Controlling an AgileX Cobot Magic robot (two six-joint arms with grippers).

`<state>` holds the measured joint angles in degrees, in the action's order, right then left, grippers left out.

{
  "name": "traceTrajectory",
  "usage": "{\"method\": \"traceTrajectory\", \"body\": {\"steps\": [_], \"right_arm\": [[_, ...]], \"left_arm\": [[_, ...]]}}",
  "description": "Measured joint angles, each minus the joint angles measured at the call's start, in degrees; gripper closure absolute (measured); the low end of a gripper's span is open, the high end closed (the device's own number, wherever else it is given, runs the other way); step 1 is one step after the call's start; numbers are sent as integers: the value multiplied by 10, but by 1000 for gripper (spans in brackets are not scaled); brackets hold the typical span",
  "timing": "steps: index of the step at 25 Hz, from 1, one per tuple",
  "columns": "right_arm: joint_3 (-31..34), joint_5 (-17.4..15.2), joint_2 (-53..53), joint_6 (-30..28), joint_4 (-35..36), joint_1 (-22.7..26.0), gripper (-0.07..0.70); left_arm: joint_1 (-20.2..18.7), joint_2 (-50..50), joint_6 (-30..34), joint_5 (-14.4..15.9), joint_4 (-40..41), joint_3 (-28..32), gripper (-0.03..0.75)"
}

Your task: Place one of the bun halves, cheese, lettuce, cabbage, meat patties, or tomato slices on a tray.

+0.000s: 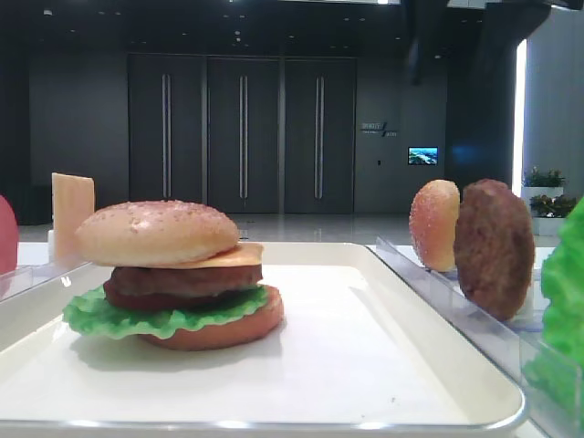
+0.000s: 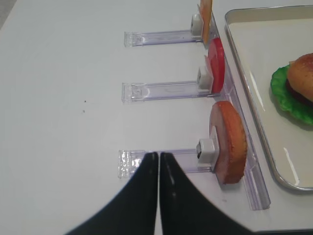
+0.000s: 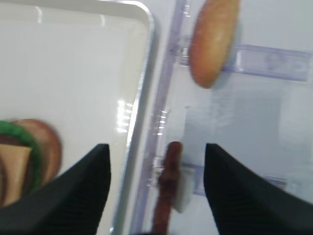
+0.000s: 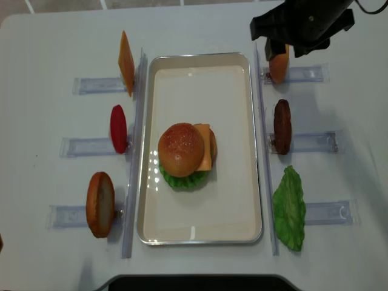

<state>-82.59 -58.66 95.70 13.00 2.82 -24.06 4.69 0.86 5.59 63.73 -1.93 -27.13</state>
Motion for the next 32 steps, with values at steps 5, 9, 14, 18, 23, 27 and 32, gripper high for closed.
{"method": "traceTrajectory", "body": {"steps": [5,9,14,18,23,27,32], "right_arm": [[-2,-60,0,-12,-75,106,230],[-2,-101,0,-26,-109,198,230],[4,-109,-9,-69,-81,258,230],[69,-107,-80,-84,-52,267,230],[219,-107,-249,-103,-39,268,230],[345,-107,-399,-116,-28,268,230],[461,-95,-587,-122,-28,268,230]], "left_arm": [[0,0,0,0,0,0,722],[0,0,0,0,0,0,722],[0,0,0,0,0,0,722],[0,0,0,0,0,0,722],[0,0,0,0,0,0,722],[0,0,0,0,0,0,722],[0,0,0,0,0,0,722]]}}
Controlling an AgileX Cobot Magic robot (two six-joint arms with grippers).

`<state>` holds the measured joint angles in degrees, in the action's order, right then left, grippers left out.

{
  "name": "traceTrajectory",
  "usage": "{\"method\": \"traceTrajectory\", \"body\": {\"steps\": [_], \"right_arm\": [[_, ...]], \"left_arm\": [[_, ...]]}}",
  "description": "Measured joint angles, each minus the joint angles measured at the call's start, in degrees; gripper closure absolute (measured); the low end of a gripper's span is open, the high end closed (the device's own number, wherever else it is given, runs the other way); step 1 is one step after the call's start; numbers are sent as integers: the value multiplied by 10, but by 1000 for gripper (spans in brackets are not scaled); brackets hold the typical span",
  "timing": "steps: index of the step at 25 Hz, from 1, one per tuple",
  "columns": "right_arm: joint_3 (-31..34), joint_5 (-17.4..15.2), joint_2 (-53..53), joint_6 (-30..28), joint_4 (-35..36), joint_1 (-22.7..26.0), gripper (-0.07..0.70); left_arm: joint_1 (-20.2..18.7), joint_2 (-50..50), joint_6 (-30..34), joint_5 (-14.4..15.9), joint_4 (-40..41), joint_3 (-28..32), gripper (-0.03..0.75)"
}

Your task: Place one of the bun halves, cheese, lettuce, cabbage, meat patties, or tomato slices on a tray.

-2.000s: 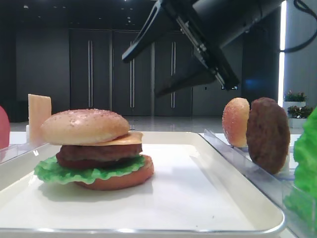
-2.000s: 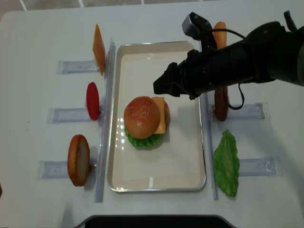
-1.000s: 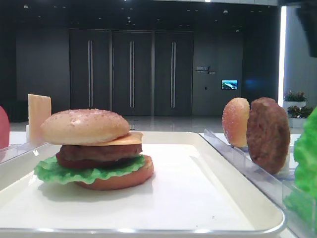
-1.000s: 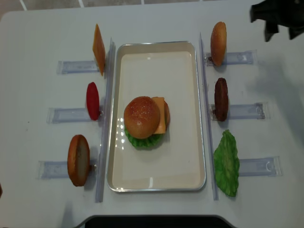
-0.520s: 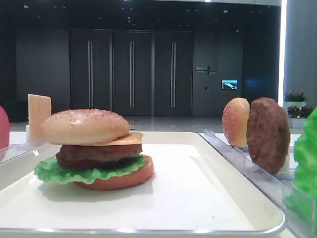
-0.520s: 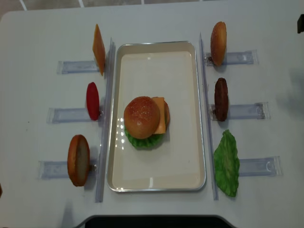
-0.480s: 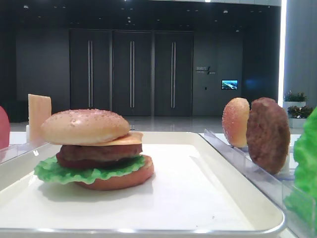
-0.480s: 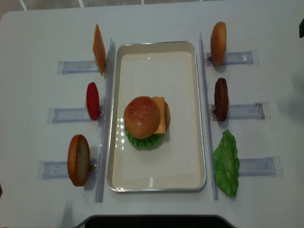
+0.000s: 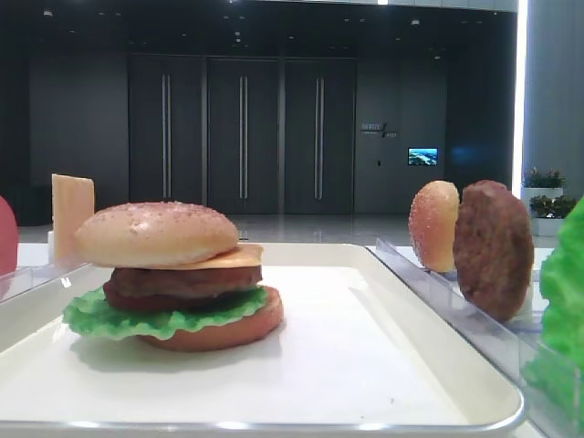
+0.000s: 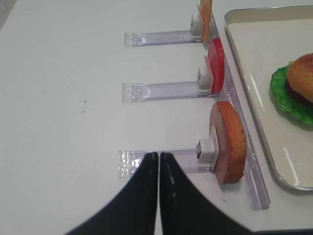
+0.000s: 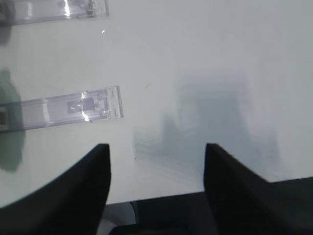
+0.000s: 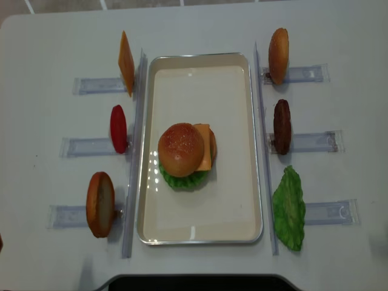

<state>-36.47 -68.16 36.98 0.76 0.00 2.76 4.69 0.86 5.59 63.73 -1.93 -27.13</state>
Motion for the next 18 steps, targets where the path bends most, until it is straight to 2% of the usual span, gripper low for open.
{"method": "traceTrajectory", "body": {"steps": [6,18], "right_arm": [[68,19,-143,-11,10,0,230],[73,31,-336,-26,12,0,230]], "left_arm": [[0,0,0,0,0,0,722],[0,0,0,0,0,0,722]]}}
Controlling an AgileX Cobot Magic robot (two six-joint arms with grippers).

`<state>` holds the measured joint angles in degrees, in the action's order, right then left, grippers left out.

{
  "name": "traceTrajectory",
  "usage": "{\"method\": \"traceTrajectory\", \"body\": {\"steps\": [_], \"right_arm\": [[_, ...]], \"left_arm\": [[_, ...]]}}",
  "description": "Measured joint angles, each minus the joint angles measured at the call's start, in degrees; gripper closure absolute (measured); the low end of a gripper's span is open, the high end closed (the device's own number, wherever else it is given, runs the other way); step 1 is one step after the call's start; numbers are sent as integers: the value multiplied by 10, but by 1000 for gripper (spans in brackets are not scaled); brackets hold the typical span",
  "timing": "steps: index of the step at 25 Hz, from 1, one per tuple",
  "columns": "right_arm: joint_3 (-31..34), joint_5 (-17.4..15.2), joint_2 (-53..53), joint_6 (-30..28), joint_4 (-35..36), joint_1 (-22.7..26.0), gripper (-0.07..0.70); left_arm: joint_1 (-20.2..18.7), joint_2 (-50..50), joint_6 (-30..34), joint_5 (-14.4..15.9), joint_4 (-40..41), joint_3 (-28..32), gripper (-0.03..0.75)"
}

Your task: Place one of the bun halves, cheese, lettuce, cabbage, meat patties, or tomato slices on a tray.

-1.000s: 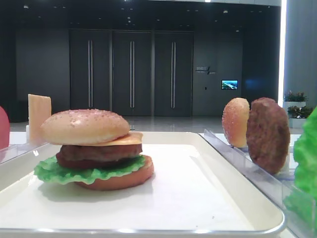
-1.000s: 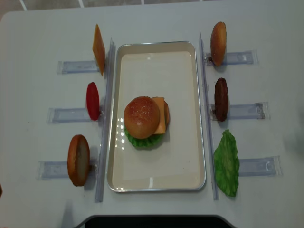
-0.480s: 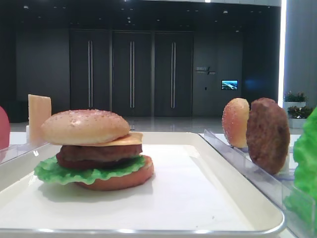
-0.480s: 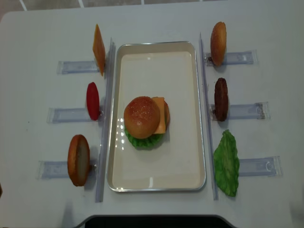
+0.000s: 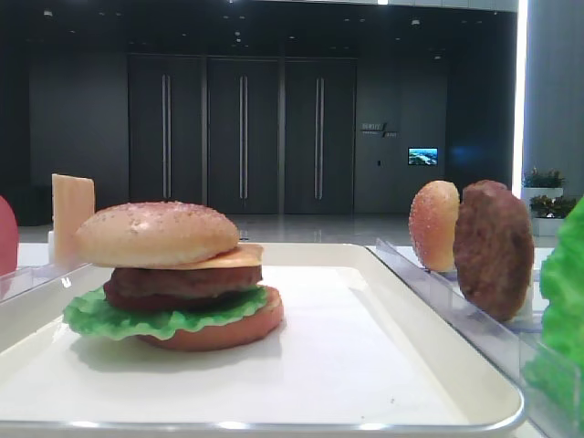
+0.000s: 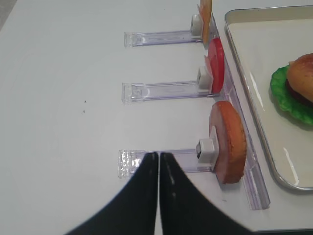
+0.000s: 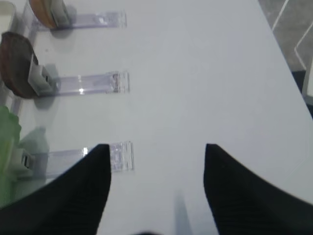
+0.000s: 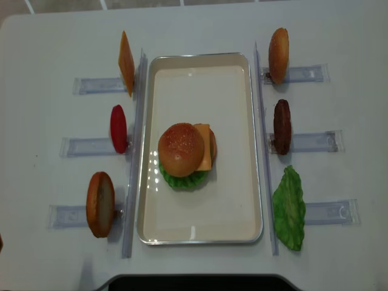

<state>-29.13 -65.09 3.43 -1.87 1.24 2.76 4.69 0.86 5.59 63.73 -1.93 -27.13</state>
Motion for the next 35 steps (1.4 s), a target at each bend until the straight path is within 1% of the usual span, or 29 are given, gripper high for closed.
{"method": "traceTrajectory", "body": {"steps": [2,4,35], "right_arm": [[0,0,-31,-1,0,0,230],[1,0,-37,-1,0,0,230],[1,0,-39,-2,0,0,230]], "left_arm": [[0,0,0,0,0,0,722],[0,0,0,0,0,0,722],[0,0,0,0,0,0,722]]}}
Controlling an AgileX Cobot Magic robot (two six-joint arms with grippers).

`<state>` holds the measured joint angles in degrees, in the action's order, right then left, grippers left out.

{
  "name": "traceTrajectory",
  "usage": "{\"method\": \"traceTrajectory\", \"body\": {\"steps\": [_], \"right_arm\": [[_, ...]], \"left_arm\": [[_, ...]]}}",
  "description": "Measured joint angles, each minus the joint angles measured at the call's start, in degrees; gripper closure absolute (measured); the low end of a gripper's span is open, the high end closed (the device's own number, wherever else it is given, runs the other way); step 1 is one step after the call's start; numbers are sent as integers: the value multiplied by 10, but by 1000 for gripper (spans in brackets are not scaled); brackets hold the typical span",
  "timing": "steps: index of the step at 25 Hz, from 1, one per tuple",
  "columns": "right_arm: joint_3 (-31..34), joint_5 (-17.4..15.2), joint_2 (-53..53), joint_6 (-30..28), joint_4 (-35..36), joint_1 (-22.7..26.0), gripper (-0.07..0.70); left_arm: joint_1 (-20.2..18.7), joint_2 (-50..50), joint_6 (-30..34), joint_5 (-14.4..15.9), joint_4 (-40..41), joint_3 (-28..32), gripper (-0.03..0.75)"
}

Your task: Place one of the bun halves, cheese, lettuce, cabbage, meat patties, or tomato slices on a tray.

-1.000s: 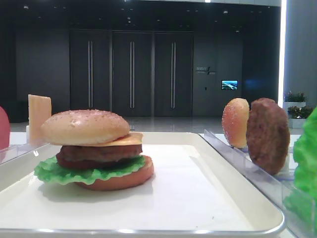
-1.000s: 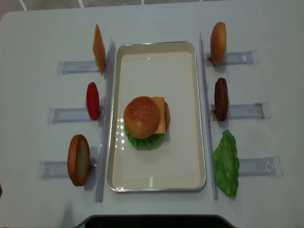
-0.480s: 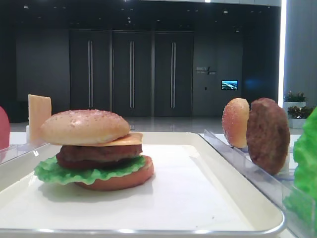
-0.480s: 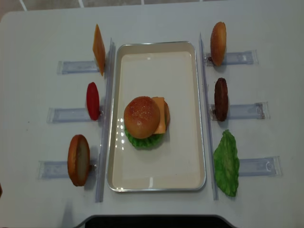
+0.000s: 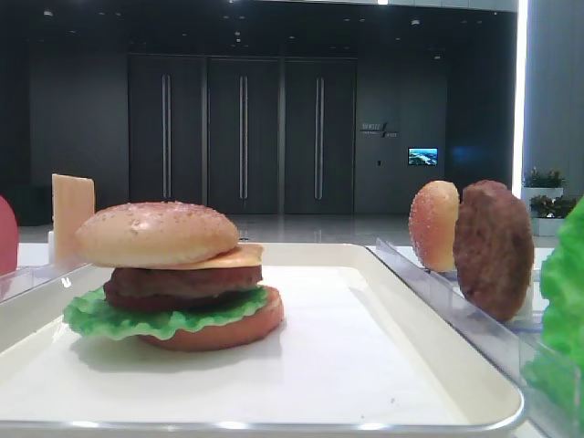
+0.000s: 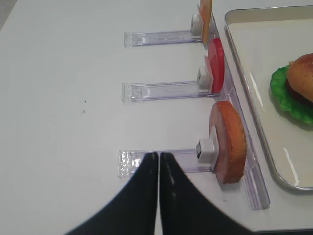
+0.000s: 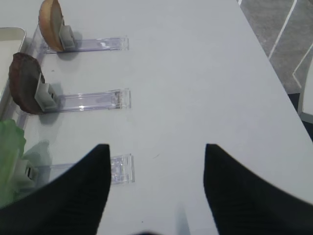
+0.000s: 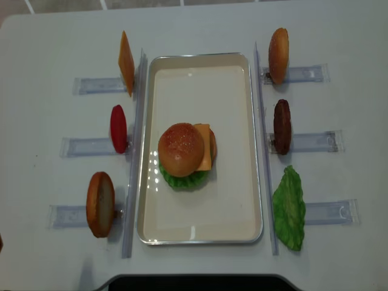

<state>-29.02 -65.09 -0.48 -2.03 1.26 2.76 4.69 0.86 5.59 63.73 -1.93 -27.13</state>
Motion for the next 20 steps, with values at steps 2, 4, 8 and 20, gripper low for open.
{"method": "traceTrajectory", "body": {"steps": [2,4,8,20], "right_arm": [[0,0,0,0,0,0,230],[0,0,0,0,0,0,230],[0,0,0,0,0,0,230],[0,0,0,0,0,0,230]], "left_arm": [[0,0,0,0,0,0,722],[0,0,0,0,0,0,722],[0,0,0,0,0,0,722],[0,0,0,0,0,0,722]]}}
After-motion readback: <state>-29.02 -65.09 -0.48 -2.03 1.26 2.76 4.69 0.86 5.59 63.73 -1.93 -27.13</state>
